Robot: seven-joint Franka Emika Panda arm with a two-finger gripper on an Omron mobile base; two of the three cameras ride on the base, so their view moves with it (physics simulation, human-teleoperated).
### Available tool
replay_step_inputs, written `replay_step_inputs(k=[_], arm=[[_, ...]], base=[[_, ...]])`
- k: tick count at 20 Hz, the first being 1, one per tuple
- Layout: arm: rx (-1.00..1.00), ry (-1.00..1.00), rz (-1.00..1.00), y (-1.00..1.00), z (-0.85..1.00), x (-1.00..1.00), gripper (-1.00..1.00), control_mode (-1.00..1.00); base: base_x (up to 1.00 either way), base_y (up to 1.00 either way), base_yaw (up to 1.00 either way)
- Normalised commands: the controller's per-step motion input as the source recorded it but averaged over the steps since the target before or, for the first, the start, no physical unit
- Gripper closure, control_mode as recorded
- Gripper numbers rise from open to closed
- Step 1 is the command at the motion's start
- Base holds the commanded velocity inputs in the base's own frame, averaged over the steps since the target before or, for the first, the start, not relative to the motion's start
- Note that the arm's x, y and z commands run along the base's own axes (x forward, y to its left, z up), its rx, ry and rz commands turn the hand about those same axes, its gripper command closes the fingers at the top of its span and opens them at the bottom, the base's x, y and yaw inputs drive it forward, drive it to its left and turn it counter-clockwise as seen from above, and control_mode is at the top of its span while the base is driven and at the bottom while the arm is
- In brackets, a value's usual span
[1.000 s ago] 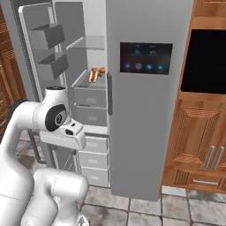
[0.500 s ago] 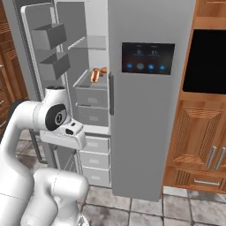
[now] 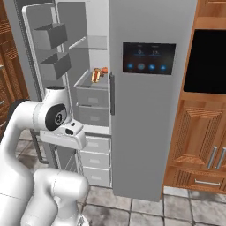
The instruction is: Store the hot dog in the freezer for long-term storage. Close the freezer door after placing the cooked food.
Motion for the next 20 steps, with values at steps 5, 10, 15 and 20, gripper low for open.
replay_step_inputs(k=[5, 10, 15, 20], arm=[[0.0, -0.01, 0.0, 0.19, 0.0, 0.0, -1.0, -1.0], [-0.18, -0.16, -0.26, 0.95, 0.02, -0.04, -1.0, -1.0], [-0.47, -0.2, -0.4, 0.87, 0.18, 0.11, -1.0, -1.0], [-0.38, -0.22, -0.5, 0.88, 0.11, 0.48, -1.0, -1.0]], base=[[0.0, 0.0, 0.0], [0.0, 0.0, 0.0], [0.0, 0.0, 0.0], [0.0, 0.0, 0.0]])
